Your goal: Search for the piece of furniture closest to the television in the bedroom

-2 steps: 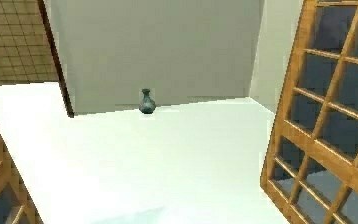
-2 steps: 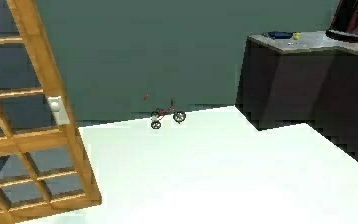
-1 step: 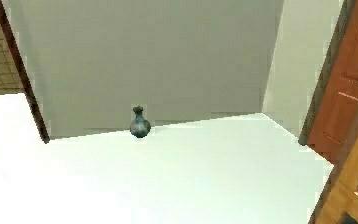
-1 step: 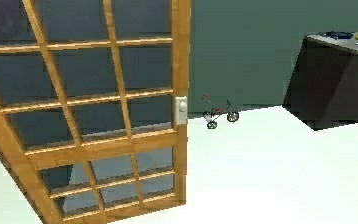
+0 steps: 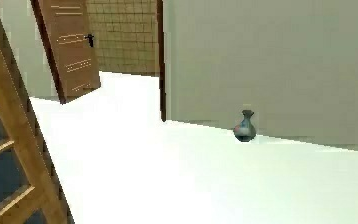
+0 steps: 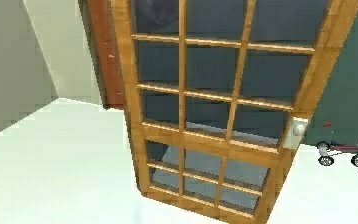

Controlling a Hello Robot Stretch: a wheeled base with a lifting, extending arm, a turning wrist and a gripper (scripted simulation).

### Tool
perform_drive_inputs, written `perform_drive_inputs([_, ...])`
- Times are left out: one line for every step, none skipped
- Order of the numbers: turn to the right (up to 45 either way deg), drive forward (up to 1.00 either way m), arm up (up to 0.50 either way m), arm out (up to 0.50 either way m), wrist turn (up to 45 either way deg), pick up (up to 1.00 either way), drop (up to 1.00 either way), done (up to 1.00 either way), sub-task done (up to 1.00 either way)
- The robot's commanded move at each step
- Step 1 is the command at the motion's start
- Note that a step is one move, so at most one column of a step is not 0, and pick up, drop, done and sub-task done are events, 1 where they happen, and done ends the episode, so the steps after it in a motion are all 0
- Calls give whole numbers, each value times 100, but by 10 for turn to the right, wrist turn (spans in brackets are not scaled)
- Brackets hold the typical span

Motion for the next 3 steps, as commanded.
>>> perform_drive_inputs([0, 90, 0, 0, 0, 0, 0, 0, 0])
perform_drive_inputs([-300, 0, 0, 0, 0, 0, 0, 0, 0])
perform_drive_inputs([0, 100, 0, 0, 0, 0, 0, 0, 0])
